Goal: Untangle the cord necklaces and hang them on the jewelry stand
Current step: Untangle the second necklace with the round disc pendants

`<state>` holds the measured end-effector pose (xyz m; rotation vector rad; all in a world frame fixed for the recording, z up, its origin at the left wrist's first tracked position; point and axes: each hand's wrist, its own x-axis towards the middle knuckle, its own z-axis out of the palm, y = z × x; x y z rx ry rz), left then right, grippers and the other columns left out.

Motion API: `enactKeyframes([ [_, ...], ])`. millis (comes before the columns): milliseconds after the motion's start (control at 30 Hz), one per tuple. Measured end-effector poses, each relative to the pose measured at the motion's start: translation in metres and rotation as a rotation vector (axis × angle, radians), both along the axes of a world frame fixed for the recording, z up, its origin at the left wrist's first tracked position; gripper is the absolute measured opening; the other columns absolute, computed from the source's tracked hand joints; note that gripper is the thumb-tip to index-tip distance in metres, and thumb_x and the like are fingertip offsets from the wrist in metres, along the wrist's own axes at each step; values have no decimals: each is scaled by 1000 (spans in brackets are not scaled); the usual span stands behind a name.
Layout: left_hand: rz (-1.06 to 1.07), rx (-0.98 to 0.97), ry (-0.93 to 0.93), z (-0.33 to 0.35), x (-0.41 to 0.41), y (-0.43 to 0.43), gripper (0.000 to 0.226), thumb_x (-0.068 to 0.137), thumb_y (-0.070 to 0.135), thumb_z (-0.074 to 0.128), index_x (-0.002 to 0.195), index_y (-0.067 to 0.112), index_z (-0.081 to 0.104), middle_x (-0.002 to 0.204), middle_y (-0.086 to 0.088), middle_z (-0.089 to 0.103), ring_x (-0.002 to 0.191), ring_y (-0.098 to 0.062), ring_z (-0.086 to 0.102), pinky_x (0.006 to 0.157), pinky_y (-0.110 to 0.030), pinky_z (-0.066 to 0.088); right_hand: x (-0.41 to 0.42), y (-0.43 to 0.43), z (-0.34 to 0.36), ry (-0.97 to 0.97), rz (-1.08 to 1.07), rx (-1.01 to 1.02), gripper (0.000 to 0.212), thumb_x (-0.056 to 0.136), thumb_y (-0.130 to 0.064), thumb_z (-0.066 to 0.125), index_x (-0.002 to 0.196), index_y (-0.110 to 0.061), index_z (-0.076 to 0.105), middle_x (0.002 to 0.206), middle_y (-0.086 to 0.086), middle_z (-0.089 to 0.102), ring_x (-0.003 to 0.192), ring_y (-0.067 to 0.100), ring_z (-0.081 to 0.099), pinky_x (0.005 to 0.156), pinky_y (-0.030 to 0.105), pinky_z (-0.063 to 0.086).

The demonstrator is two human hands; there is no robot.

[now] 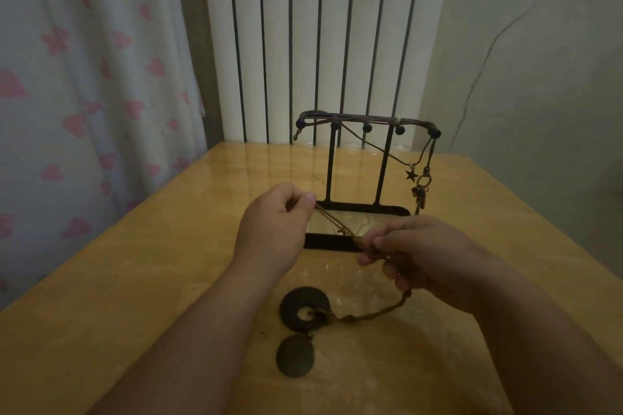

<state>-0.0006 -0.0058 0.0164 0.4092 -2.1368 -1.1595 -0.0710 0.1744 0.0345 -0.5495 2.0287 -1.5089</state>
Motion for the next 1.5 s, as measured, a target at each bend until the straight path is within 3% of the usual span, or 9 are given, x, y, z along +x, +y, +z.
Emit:
enactKeyframes([
  [367, -8, 56, -134, -1, 0, 2, 28, 96, 26, 57, 72, 13, 63, 74, -10, 64, 74, -24, 60, 64, -33, 45, -5, 2, 0, 42, -123, -44, 34, 103, -30, 43, 103, -7, 68, 62, 3, 50, 50, 11, 37, 46, 24, 29],
  [533, -23, 68, -170, 3, 2, 1, 25, 95, 19, 53, 73, 14, 64, 70, -5, 60, 67, -15, 55, 57, -28, 42, -5, 0, 0, -35, -129, -176, 25, 97, -21, 54, 105, -4, 70, 76, 7, 62, 57, 12, 41, 52, 25, 32],
  [700, -95, 140, -246, -1, -1, 3, 20, 91, 17, 56, 73, 15, 63, 64, -4, 54, 61, -20, 53, 64, -45, 54, -6, 2, -2, 53, -98, -172, 19, 92, -13, 58, 96, -10, 77, 79, 4, 63, 61, 12, 45, 53, 24, 37],
  [767, -95, 119, -251, -2, -1, 4, 15, 91, 18, 57, 79, 20, 65, 74, 1, 60, 71, -16, 57, 68, -44, 55, -6, 1, -2, 43, -100, -154, 20, 93, -13, 58, 92, -10, 78, 78, 5, 62, 62, 12, 46, 52, 23, 38],
  [900, -179, 13, -290, 1, 1, 10, 23, 91, 12, 58, 104, 29, 65, 107, 12, 61, 103, -6, 55, 75, -21, 47, -5, -3, -2, 17, -137, -164, 21, 96, -15, 55, 95, -8, 76, 83, 10, 68, 61, 12, 54, 51, 21, 44],
  [1067, -456, 39, -352, -1, 3, 17, 25, 91, 16, 63, 107, 35, 65, 108, 14, 65, 107, -3, 58, 95, -30, 49, -1, -6, -2, -73, -157, -306, 20, 98, -10, 53, 102, -3, 70, 75, 8, 70, 62, 12, 65, 52, 21, 53],
  [1167, -519, 54, -366, -2, 6, 19, 11, 96, 29, 61, 94, 36, 69, 99, 11, 69, 100, -5, 62, 91, -31, 50, 1, -7, 0, -82, -161, -350, 20, 98, -8, 52, 103, -2, 70, 83, 13, 69, 65, 14, 66, 55, 22, 54],
  [1267, -470, 94, -277, 0, 7, 16, 19, 98, 30, 56, 86, 33, 70, 81, 8, 68, 85, -12, 64, 83, -33, 50, 0, -6, 0, -30, -184, -309, 20, 99, -10, 50, 104, -7, 69, 92, 13, 66, 61, 13, 59, 51, 23, 48],
  [1500, -576, 207, -98, 3, 9, 9, 30, 100, 20, 49, 75, 24, 65, 59, 4, 50, 60, -14, 46, 66, -28, 41, 4, -13, 9, 9, -65, -226, 28, 100, -9, 37, 90, -6, 63, 67, 6, 46, 53, 14, 33, 50, 27, 23],
])
